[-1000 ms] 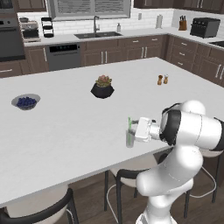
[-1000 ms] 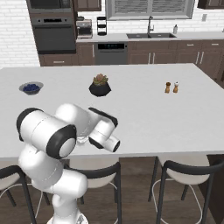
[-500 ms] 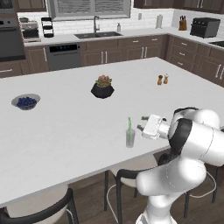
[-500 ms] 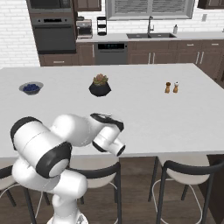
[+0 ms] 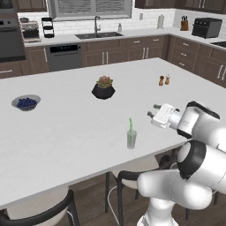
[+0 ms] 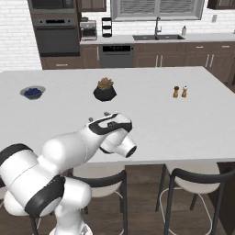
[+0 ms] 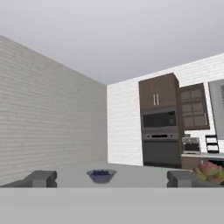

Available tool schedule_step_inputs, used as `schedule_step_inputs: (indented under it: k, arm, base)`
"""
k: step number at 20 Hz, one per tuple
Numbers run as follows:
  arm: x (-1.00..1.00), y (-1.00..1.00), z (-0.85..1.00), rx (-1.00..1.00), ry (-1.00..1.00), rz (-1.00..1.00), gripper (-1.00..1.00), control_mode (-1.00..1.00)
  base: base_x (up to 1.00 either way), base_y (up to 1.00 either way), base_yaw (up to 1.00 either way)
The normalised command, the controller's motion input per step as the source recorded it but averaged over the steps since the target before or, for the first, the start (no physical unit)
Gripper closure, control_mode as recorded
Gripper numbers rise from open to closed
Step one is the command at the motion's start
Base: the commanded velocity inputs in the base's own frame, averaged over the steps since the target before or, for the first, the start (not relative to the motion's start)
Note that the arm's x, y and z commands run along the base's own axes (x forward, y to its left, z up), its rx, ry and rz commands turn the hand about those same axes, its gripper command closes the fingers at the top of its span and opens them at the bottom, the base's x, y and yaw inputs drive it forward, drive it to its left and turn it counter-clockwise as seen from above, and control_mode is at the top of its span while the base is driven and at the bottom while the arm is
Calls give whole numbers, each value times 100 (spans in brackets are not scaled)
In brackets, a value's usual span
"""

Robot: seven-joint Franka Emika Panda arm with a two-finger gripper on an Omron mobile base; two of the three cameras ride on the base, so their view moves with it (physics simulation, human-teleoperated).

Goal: Take a straw from the drawer in front and place it inside the glass cup on the dining counter.

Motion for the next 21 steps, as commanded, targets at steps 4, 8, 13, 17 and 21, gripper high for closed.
schedule_step_inputs:
  k: [4, 8, 13, 17, 21]
  arm:
    - [-4, -3, 59, 0, 0, -8, -100, -100]
    - [-3, 0, 36, 0, 0, -4, -100, -100]
    - [-1, 7, 10, 0, 0, -3, -100, -100]
    - [-5, 6, 2, 0, 0, -3, -100, -100]
    - [-2, 8, 4, 0, 0, -1, -100, -100]
  base:
    - [0, 0, 0]
    - [0, 0, 0]
    - [0, 0, 0]
    - [0, 0, 0]
    - [0, 0, 0]
